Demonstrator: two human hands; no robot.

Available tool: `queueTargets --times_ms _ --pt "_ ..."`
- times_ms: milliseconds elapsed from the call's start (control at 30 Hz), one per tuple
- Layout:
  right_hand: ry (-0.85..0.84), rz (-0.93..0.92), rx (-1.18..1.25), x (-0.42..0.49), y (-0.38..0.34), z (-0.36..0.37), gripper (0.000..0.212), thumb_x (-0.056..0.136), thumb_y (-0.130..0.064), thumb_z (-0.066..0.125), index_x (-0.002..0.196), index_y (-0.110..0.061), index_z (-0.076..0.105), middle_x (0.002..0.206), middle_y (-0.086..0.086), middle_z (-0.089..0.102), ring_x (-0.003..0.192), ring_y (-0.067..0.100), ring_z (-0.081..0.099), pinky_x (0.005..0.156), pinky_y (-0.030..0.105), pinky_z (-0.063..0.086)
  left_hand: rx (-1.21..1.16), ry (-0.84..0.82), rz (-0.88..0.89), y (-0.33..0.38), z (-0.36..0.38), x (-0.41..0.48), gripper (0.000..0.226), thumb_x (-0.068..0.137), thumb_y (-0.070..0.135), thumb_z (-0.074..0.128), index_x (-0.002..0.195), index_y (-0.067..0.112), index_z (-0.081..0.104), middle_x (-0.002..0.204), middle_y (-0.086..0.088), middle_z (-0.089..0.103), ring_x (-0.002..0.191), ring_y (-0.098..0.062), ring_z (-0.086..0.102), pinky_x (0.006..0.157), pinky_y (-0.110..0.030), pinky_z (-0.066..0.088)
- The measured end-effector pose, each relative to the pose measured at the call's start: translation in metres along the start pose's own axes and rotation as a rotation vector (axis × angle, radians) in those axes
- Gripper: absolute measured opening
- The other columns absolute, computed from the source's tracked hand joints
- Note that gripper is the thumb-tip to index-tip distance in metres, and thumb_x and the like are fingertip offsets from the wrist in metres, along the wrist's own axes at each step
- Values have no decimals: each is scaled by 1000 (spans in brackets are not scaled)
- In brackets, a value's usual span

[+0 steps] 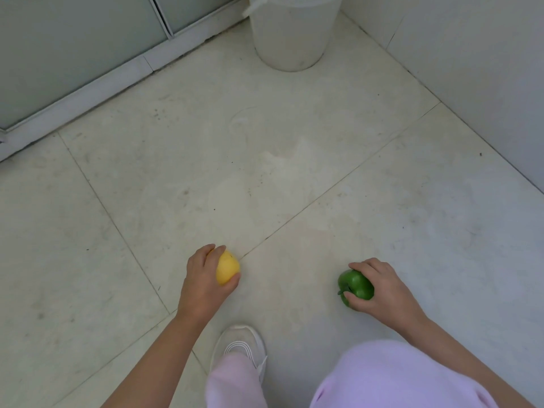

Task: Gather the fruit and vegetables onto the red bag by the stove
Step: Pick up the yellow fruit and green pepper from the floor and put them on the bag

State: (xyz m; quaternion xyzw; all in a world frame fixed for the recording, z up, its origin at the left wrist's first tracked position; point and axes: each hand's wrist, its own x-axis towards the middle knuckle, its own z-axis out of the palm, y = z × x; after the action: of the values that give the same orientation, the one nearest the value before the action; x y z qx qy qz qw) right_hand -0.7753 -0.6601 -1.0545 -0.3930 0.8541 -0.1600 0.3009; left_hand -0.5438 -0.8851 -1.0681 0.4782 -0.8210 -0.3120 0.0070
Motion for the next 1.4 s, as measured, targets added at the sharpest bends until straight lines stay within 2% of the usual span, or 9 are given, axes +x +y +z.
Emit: queueTargets --times_ms 133,433,533,700,867,967,1067,1233,1400 --pt "30 -11 31 3 -5 -8 51 68 -27 77 114 -15 59 100 -4 52 94 16 46 77 23 37 -56 26 14 8 -2 1 61 70 17 78 125 9 52 131 -11 45 119 -29 38 92 -27 30" --pt "169 -21 107 12 -18 -40 46 66 -20 78 110 -16 61 97 -4 54 93 18 48 77 21 35 -172 90 95 48 -21 7 59 69 13 78 122 11 53 129 -3 44 120 -20 37 93 -25 30" --pt "200 -40 118 18 -29 -53 46 67 -19 77 109 -16 62 98 -2 55 93 19 48 75 16 33 -174 102 126 64 -35 13 59 69 14 78 122 11 53 130 -4 44 120 -20 37 93 -23 29" --pt "261 -70 150 23 -55 -91 43 67 -18 77 108 -15 62 96 -2 55 93 20 49 76 21 34 -166 140 184 100 -73 27 58 67 12 80 120 10 54 126 -7 46 118 -22 40 93 -23 29" --pt "359 -87 194 16 -102 -150 42 67 -17 77 106 -14 63 96 1 56 93 21 49 77 25 34 -189 225 217 145 -132 28 57 63 22 74 115 8 56 121 -7 49 112 -21 43 92 -24 31" --pt "416 -82 213 1 -136 -195 40 67 -17 77 104 -14 63 96 2 57 93 21 49 78 25 35 -210 231 211 176 -172 16 56 66 13 79 116 8 55 118 -1 46 112 -21 43 93 -25 31" --pt "458 -56 254 -22 -171 -250 40 66 -23 76 103 -15 63 96 0 56 93 22 51 78 26 37 -230 229 204 210 -219 -4 55 67 15 78 117 8 55 116 4 43 111 -20 44 92 -26 32" --pt "510 -57 278 -68 -234 -339 45 62 -34 67 105 -18 63 95 -5 53 91 21 53 76 22 37 -254 233 195 279 -302 -41 58 63 26 71 115 5 58 117 -9 51 109 -22 47 93 -30 36" --pt "526 -82 310 -113 -293 -427 43 66 -25 75 106 -16 62 99 -2 54 95 23 53 77 25 38 -327 267 193 351 -390 -81 57 64 26 72 116 9 57 114 5 46 109 -17 47 93 -28 35"
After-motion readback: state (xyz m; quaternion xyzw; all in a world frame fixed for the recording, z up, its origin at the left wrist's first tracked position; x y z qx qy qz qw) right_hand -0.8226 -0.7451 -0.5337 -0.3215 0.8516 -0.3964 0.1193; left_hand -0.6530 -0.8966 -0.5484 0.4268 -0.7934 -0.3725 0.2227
